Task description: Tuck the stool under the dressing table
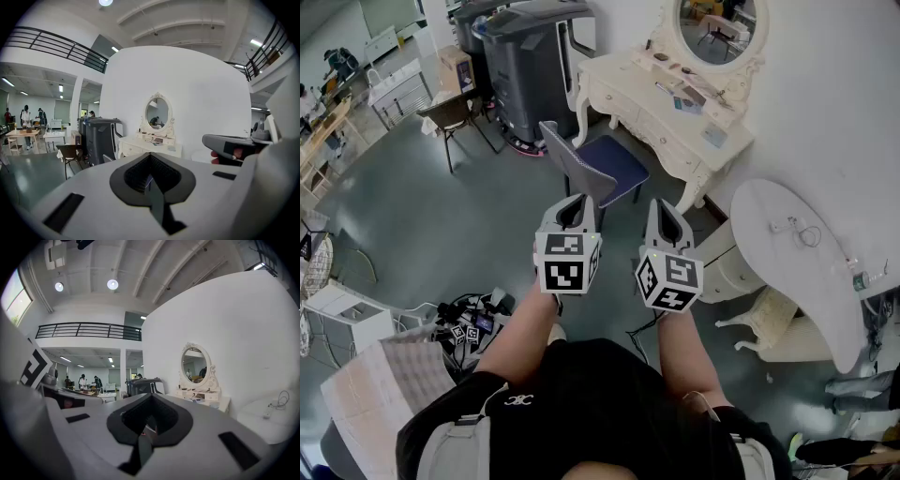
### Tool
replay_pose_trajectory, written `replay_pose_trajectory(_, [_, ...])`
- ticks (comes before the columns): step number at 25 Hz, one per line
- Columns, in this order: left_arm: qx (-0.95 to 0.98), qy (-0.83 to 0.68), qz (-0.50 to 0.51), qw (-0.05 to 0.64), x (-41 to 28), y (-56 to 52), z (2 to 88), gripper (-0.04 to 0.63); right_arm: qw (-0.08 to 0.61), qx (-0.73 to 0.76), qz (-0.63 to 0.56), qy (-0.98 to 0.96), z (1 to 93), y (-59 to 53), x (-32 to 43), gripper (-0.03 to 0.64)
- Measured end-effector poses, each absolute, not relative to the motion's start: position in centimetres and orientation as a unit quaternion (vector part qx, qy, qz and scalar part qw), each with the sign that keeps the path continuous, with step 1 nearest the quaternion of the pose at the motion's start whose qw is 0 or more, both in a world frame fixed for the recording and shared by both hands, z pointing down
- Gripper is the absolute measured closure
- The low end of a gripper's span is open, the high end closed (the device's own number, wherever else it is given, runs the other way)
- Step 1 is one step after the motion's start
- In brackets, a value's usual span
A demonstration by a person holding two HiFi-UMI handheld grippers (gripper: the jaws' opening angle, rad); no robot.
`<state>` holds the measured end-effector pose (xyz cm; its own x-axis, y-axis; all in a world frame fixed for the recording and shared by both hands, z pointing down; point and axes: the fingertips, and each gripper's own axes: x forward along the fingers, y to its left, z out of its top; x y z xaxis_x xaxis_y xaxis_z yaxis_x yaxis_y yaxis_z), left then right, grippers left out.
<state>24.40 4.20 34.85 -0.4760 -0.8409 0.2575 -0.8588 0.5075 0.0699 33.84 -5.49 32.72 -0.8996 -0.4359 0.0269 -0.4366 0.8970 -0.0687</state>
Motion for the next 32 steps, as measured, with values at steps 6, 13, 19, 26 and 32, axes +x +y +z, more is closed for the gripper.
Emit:
replay_pose_trajectory(6, [0.492, -0.859, 0.029, 0.139, 22.6, 5.4, 35.5, 0.592, 0.02, 0.221, 0.034, -0.974, 33.7, -4.5, 32.1, 0.613])
replay_pose_trajectory(13, [0.492, -0.856, 0.036, 0.155, 20.5, 5.9, 36.9, 0.592, 0.019, 0.209, 0.044, -0.977, 34.2, -3.7, 29.4, 0.612])
replay_pose_trajectory(19, [0.493, -0.854, 0.042, 0.163, 17.7, 6.3, 37.6, 0.592, 0.028, 0.207, 0.041, -0.977, 34.8, -3.4, 26.4, 0.612])
replay_pose_trajectory(26, [0.493, -0.855, 0.044, 0.155, 13.9, 7.4, 37.6, 0.592, 0.026, 0.205, 0.03, -0.978, 34.5, -2.2, 22.5, 0.612])
replay_pose_trajectory(32, [0.491, -0.857, 0.048, 0.152, 11.1, 8.4, 37.9, 0.592, 0.026, 0.204, 0.025, -0.978, 34.6, -1.4, 19.3, 0.612])
